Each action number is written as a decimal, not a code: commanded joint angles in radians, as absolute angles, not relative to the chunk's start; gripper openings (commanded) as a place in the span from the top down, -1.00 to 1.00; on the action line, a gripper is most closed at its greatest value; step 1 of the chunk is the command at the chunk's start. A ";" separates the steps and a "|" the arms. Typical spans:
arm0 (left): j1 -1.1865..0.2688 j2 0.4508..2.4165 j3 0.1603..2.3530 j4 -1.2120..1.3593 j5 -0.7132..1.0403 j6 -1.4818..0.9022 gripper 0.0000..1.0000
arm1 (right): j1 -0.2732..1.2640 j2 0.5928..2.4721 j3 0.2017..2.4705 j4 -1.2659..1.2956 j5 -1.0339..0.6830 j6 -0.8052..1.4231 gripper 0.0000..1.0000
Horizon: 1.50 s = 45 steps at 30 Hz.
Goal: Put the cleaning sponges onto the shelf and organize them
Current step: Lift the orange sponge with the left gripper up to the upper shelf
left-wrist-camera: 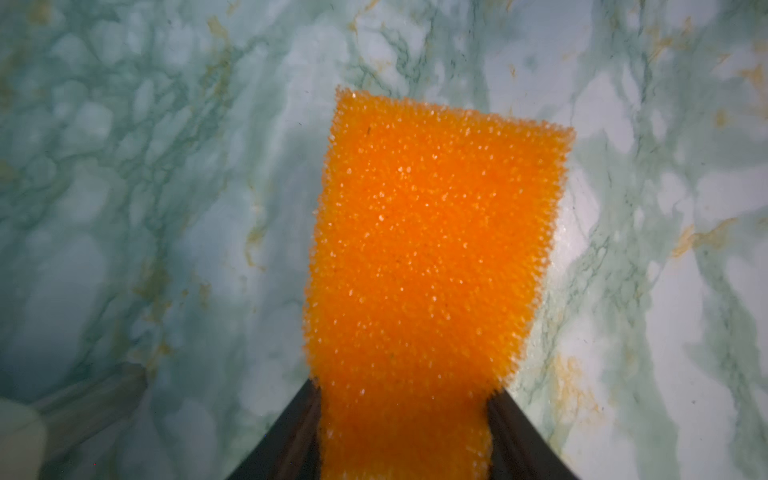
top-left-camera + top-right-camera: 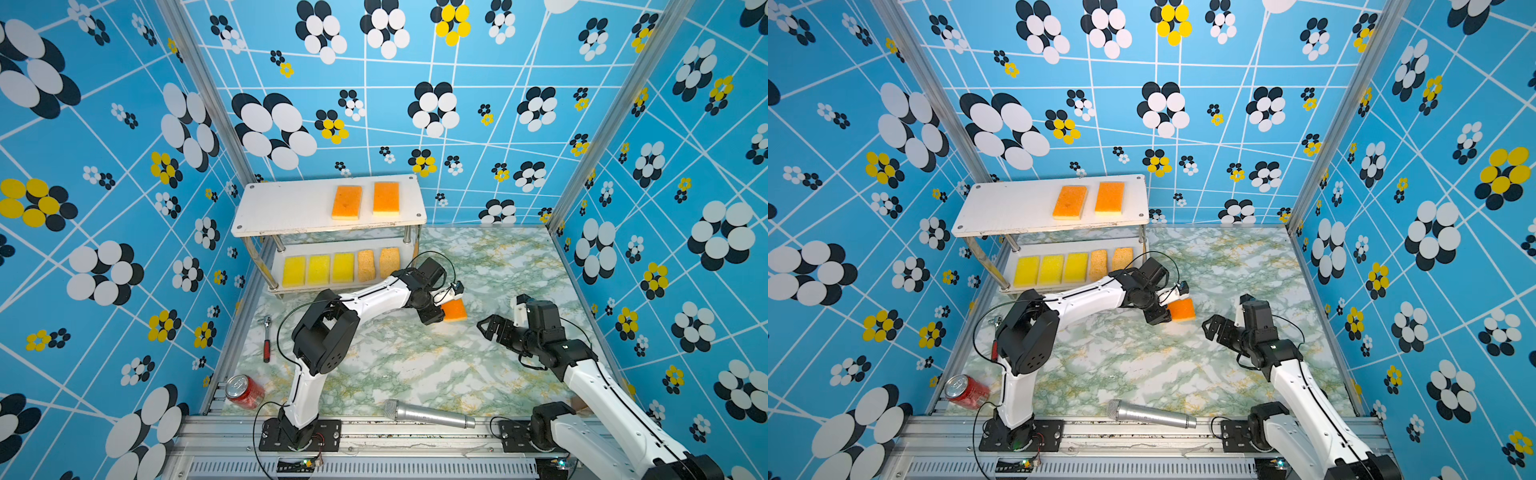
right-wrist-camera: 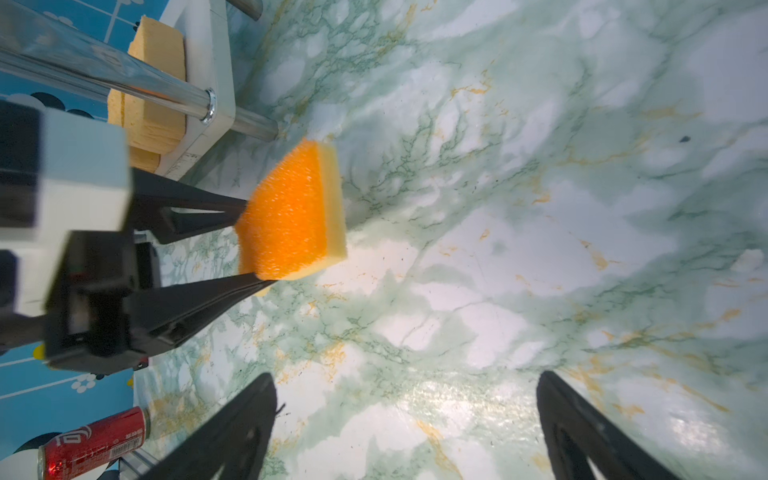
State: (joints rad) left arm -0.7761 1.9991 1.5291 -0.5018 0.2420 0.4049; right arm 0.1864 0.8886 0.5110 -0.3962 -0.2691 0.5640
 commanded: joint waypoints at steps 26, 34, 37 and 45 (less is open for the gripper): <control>-0.780 1.321 1.606 -0.825 0.028 0.126 -0.27 | 0.178 1.150 0.567 -0.248 -0.346 0.561 -0.98; -0.709 1.251 1.772 -0.860 -0.192 0.138 -0.31 | 0.177 1.171 0.560 -0.228 -0.354 0.566 -0.99; -0.629 1.229 1.806 -0.843 -0.272 0.105 -0.32 | 0.178 1.163 0.550 -0.224 -0.353 0.569 -0.99; -0.391 1.197 1.876 -0.849 -0.423 0.009 -0.35 | 0.178 1.142 0.537 -0.225 -0.351 0.573 -0.99</control>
State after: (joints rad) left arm -0.4278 1.1984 1.8282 -0.8280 -0.3267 0.0540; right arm 0.1833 1.1622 0.5457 -0.2295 -0.3435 0.5648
